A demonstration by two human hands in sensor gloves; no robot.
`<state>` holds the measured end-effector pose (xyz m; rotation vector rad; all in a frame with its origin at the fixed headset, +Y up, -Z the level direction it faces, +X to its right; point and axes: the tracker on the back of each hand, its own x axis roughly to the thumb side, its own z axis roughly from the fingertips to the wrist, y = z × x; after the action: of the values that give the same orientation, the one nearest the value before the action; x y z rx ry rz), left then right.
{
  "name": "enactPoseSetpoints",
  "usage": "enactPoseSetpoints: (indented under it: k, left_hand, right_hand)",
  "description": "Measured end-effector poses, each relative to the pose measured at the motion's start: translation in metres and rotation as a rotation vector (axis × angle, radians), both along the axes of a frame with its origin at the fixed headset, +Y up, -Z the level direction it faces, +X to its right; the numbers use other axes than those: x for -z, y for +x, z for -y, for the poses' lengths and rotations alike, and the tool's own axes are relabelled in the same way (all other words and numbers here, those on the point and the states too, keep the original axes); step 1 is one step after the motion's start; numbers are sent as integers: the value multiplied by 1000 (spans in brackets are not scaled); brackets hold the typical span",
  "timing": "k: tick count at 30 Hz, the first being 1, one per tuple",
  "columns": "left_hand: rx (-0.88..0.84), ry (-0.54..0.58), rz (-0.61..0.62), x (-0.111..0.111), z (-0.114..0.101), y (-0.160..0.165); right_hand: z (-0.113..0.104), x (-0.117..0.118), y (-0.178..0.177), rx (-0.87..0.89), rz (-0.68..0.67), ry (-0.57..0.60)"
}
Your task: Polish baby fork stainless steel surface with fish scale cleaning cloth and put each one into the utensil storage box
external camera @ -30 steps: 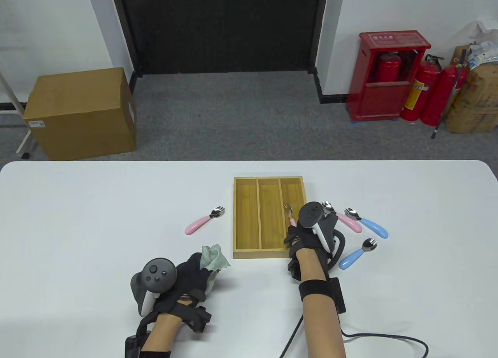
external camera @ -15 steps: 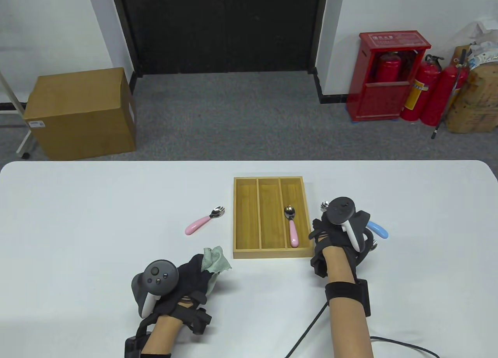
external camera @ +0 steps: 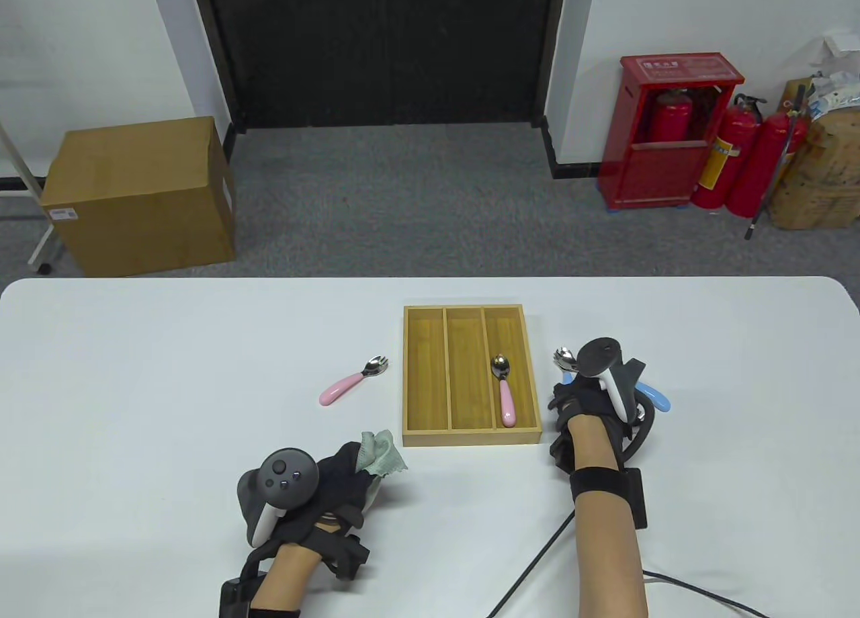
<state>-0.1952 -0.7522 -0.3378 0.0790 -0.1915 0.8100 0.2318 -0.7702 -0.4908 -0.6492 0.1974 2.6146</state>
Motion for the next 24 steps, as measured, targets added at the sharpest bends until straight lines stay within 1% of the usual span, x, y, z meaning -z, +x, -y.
enactPoseSetpoints:
  k: [4,9,11,15,19,24]
  left_hand:
    - [18,2,13,-1,0,4]
    - [33,4,14,-3,0,4]
    - [29,4,10,-4,0,3]
    - [21,6,0,-4,-1,0]
    - [14,9,-7,-5,-2,-3]
    - [-8,2,-12,-6,-2,-5]
  right_hand:
    - [3,6,-4,-70,-14,-16]
    - [2,6,-4,-73,-8,-8]
    - [-1,4,-2,-40,-7,-2]
    - [-14,-3,6,49,8,15]
    - [-31,-16,16,139,31,48]
    - [-51,-39,26,202,31,116]
